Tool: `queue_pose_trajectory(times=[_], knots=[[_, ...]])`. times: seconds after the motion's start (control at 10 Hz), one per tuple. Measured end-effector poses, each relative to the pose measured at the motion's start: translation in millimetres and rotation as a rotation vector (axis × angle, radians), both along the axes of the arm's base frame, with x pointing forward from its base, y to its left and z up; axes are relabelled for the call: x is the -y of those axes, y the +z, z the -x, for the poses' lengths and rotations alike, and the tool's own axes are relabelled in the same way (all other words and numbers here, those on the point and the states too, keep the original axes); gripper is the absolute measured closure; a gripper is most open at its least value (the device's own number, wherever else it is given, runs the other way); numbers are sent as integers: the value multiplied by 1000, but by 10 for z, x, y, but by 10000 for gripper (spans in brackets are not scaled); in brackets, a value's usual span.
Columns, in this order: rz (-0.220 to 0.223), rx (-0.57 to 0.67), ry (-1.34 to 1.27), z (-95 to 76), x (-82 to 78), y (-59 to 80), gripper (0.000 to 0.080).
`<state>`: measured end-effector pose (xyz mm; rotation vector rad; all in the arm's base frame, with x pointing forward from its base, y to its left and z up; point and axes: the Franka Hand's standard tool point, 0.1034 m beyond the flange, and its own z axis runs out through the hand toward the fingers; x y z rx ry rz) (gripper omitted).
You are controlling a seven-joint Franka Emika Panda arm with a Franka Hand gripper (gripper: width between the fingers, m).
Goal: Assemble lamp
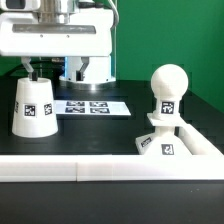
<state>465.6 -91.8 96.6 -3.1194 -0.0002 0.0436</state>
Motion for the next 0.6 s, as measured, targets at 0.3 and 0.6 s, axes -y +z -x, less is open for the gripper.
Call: queue_pose_trajectory(times=[0.3,0.6], knots=[[8,-27,4,69,48,-141,101],[9,-39,6,75,44,-184,221]])
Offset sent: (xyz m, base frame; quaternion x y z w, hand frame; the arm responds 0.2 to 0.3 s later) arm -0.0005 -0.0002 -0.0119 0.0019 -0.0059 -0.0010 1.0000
